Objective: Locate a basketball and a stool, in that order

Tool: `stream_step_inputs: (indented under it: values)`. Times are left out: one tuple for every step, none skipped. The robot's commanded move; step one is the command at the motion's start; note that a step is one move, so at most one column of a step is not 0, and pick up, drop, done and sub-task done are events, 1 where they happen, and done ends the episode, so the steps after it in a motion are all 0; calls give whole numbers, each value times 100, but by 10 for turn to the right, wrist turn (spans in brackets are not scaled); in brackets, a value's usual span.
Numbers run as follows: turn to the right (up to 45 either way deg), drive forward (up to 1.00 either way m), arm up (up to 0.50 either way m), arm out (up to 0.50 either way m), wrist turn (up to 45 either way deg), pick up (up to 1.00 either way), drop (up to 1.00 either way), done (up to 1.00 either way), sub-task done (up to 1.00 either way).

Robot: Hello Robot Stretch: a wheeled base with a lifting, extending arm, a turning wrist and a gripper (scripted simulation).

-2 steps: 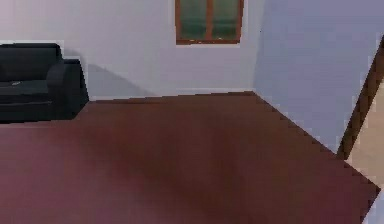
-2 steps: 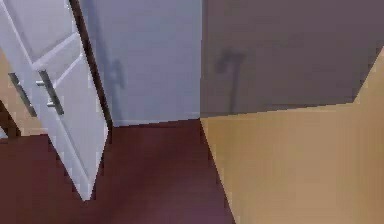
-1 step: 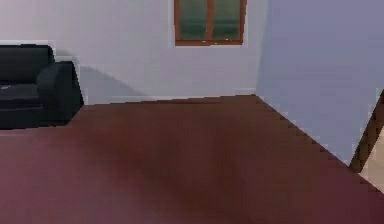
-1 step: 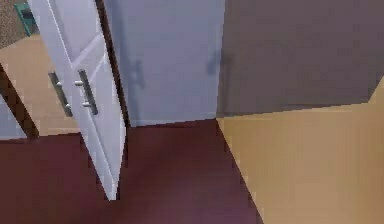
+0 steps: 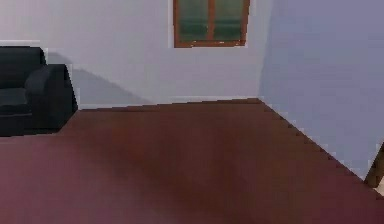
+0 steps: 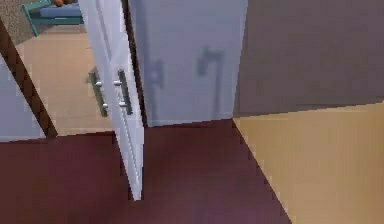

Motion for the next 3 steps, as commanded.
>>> stream_step_inputs:
  values:
    - [240,0,0,0,0,0,0,0,0]
    - [0,70,0,0,0,0,0,0,0]
    - [300,0,0,0,0,0,0,0,0]
